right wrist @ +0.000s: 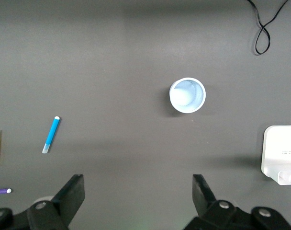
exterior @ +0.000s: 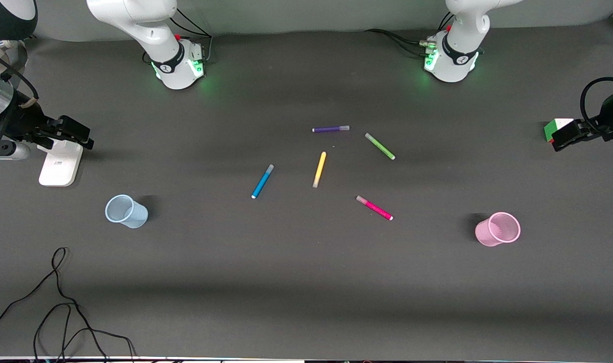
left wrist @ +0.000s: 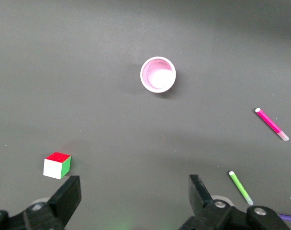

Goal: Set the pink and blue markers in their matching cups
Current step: 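Move the right gripper toward the blue marker while the left gripper advances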

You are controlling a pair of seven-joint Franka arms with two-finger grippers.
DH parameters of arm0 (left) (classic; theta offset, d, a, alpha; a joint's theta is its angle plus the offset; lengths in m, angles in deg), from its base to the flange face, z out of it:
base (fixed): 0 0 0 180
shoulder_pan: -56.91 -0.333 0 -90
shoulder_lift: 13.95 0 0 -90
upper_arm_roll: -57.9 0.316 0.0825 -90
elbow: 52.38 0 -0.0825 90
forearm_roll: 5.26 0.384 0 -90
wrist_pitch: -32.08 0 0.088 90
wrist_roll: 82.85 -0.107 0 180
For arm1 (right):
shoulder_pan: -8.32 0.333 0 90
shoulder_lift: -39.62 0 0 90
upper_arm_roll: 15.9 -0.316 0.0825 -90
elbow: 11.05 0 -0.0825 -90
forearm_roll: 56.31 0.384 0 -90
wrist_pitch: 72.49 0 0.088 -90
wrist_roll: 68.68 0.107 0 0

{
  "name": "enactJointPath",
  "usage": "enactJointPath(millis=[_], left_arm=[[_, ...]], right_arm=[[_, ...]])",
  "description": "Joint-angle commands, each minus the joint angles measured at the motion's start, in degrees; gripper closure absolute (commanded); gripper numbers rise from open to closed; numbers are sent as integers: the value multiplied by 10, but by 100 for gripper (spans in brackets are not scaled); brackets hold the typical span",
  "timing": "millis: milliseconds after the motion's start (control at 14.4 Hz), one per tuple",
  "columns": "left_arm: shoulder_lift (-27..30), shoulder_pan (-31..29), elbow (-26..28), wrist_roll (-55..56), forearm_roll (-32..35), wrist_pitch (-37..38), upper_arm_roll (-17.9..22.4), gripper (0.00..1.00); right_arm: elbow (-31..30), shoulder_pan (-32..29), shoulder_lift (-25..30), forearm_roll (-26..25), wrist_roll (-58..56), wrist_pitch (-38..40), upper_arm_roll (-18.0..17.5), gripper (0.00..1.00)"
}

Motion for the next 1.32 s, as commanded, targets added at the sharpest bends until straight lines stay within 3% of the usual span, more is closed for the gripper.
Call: enactJointPath(millis=[0, 277, 485, 623, 831, 1246], left_arm=[[-9, 1, -20, -7, -5, 18, 0, 0], [-10, 1, -19, -8, -5, 19, 0, 0], [-11, 2, -18, -7, -5, 19, 0, 0], [-17, 4, -18, -4, -7, 18, -2, 0], [-40, 15, -19, 15, -25, 11, -5, 0], [-191, 121, -99, 224, -36, -43, -5, 0]], right_arm=[[8, -5, -3, -11, -4, 9, -6, 0], [10, -4, -20, -3, 14, 4, -9, 0], [23, 5, -68, 4, 82, -6, -47, 0], [34, 11, -103, 52, 127, -15, -70, 0], [29, 47, -164, 99, 215, -45, -71, 0], [9, 118, -315, 150, 309, -150, -71, 1]])
